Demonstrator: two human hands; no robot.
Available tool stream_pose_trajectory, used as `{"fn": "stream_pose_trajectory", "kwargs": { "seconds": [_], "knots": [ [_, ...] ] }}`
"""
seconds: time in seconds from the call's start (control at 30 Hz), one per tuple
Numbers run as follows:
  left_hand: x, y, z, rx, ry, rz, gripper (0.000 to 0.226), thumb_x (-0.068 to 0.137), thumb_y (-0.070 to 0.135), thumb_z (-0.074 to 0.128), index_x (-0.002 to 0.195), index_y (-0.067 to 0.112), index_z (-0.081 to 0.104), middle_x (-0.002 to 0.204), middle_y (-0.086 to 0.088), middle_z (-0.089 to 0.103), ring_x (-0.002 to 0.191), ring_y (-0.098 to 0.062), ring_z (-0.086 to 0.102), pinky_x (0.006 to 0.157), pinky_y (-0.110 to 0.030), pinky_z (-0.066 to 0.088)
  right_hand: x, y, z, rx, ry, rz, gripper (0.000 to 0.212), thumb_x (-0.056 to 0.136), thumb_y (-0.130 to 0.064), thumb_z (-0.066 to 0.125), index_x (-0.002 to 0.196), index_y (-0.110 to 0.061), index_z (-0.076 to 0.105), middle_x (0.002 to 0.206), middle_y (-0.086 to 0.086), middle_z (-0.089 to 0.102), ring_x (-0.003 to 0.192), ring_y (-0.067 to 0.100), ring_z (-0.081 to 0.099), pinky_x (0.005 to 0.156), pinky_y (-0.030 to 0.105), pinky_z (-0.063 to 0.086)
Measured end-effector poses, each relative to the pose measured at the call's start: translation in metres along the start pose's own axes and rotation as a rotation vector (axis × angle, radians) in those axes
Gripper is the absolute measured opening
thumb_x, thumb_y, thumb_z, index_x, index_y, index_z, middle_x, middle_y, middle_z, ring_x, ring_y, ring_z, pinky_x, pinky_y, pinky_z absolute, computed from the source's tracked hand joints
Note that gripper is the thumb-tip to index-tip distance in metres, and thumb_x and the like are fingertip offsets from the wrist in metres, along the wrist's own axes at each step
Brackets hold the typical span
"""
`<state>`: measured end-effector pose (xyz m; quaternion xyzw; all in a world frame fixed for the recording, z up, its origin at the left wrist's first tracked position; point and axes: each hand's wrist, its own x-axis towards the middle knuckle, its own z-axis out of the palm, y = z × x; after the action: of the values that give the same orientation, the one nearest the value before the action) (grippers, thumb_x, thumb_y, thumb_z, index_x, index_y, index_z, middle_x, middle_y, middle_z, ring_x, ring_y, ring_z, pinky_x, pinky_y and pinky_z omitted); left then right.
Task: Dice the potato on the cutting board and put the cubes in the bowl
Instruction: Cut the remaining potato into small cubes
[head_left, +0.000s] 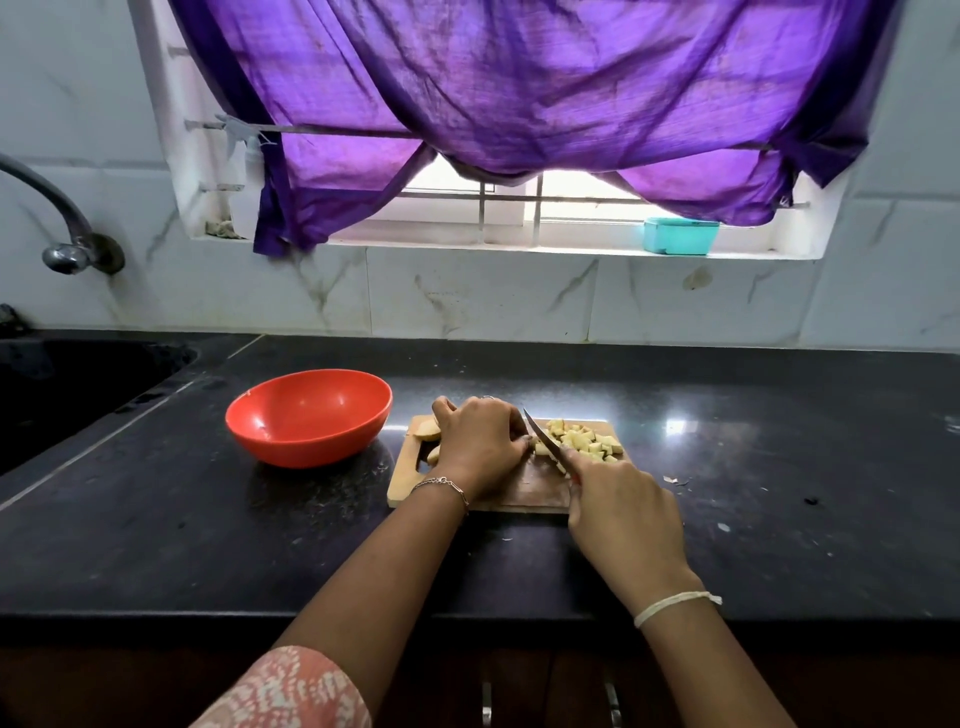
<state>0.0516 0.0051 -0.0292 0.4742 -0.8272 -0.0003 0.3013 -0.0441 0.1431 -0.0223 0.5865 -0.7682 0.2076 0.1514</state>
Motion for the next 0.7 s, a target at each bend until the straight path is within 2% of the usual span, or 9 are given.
{"fn": "stream_pose_trajectory", "kwargs": {
  "seconds": [0.1,0.17,0.27,0.4,0.53,0.7],
  "knots": [
    [-0.001,-0.002,0.002,-0.042,0.061,0.007,0.014,0.085,0.045,0.065,0.094,0.034,0.064,0.095,0.015,0.061,0.1,-0.009,0.054,0.085,-0.037,0.019,0.003,0.003,-0.003,-0.021,0.012,-0.002,0.044,0.099,-0.03,0.043,0.142,-0.033,0.042,0.11,0.001,0.066,0.103,0.022,0.061,0.077,0.034,0.049],
    [-0.003,-0.004,0.001,-0.081,0.078,0.062,0.021,0.083,0.041,0.067,0.102,0.037,0.057,0.106,0.016,0.056,0.107,-0.009,0.051,0.084,-0.034,0.015,0.004,0.005,-0.004,-0.057,0.025,0.006,0.045,0.097,-0.026,0.046,0.142,-0.032,0.043,0.108,0.0,0.067,0.1,0.022,0.063,0.077,0.033,0.05],
    [-0.004,-0.004,-0.001,-0.094,0.064,0.196,0.026,0.084,0.034,0.068,0.108,0.04,0.059,0.123,0.013,0.05,0.118,-0.009,0.046,0.087,-0.032,0.011,0.005,0.004,-0.006,-0.081,0.028,0.012,0.034,0.097,-0.024,0.046,0.129,-0.03,0.056,0.102,-0.001,0.067,0.093,0.022,0.065,0.071,0.033,0.049],
    [-0.005,0.0,-0.001,-0.085,0.046,0.255,0.015,0.088,0.03,0.065,0.101,0.038,0.067,0.123,0.012,0.05,0.119,-0.01,0.045,0.093,-0.038,0.014,0.004,0.003,-0.01,-0.106,0.034,0.006,0.021,0.095,-0.024,0.05,0.11,-0.028,0.064,0.096,-0.002,0.067,0.086,0.019,0.065,0.065,0.029,0.045],
    [-0.005,0.002,0.001,-0.042,0.01,0.267,0.016,0.091,0.031,0.06,0.103,0.037,0.068,0.124,0.011,0.051,0.121,-0.012,0.043,0.095,-0.041,0.015,0.002,0.004,-0.015,-0.115,0.05,-0.009,0.02,0.096,-0.026,0.051,0.111,-0.029,0.064,0.097,-0.003,0.067,0.086,0.018,0.065,0.067,0.028,0.048],
    [-0.004,0.0,0.004,0.01,0.0,0.236,0.025,0.092,0.039,0.056,0.116,0.039,0.064,0.13,0.01,0.049,0.126,-0.014,0.038,0.096,-0.04,0.011,0.0,0.007,-0.018,-0.127,0.064,0.006,0.018,0.097,-0.028,0.051,0.11,-0.03,0.063,0.093,-0.005,0.067,0.083,0.016,0.065,0.068,0.028,0.05]
  ]
}}
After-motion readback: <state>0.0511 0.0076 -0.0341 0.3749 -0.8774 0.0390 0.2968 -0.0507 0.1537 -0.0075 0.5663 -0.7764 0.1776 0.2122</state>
